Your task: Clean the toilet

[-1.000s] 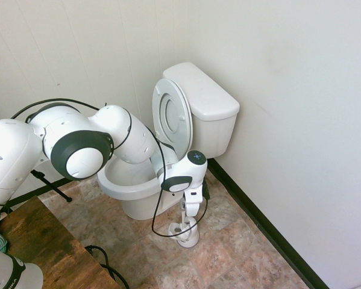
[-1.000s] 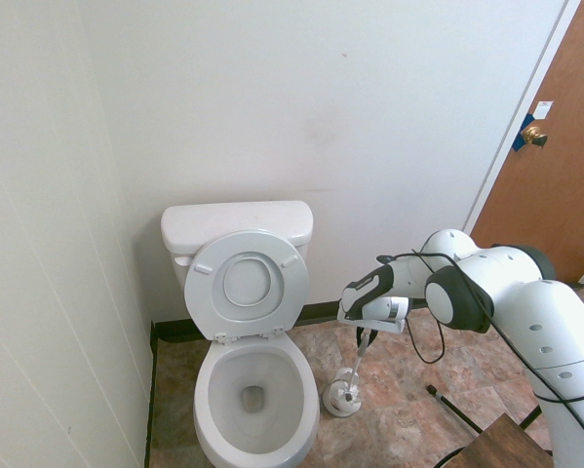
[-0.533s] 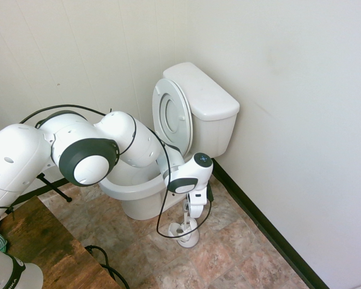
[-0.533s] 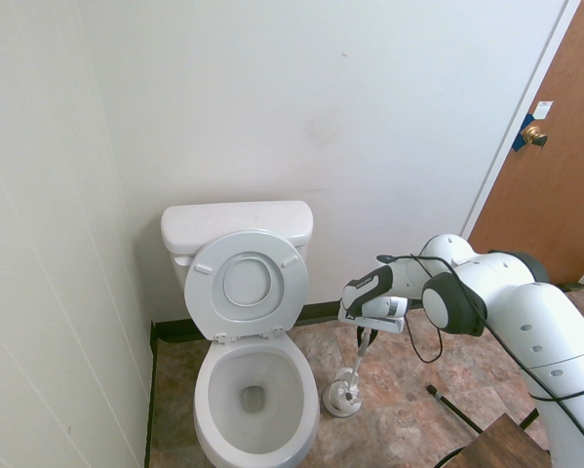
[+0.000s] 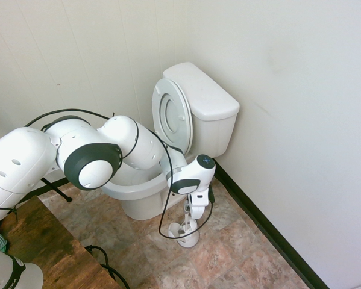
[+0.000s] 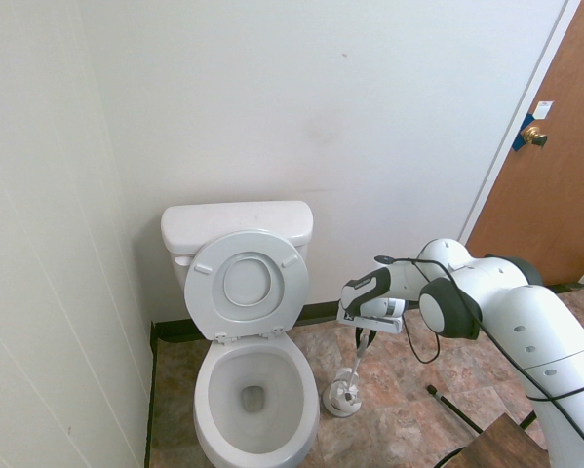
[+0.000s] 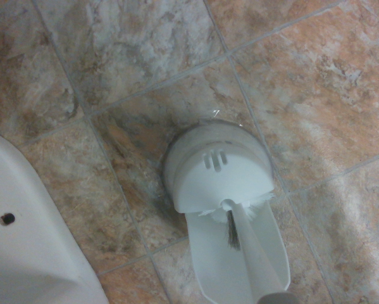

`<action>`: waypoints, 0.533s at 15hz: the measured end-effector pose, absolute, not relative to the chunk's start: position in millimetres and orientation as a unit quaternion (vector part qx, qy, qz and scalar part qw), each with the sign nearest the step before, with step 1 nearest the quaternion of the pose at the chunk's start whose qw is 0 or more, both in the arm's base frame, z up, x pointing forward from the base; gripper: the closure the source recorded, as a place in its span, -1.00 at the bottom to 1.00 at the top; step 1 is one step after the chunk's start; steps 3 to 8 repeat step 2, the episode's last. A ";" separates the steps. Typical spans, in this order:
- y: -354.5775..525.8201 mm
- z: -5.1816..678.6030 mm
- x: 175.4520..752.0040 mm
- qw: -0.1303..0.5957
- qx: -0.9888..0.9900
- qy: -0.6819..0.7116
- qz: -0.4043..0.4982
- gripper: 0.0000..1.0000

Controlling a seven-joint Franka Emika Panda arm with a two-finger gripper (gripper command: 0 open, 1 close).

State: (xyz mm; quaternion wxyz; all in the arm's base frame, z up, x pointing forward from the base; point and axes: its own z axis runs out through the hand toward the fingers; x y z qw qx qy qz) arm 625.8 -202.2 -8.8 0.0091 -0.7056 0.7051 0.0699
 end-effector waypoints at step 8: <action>-200.0 -12.2 627.2 0.010 -0.706 0.704 0.072 1.00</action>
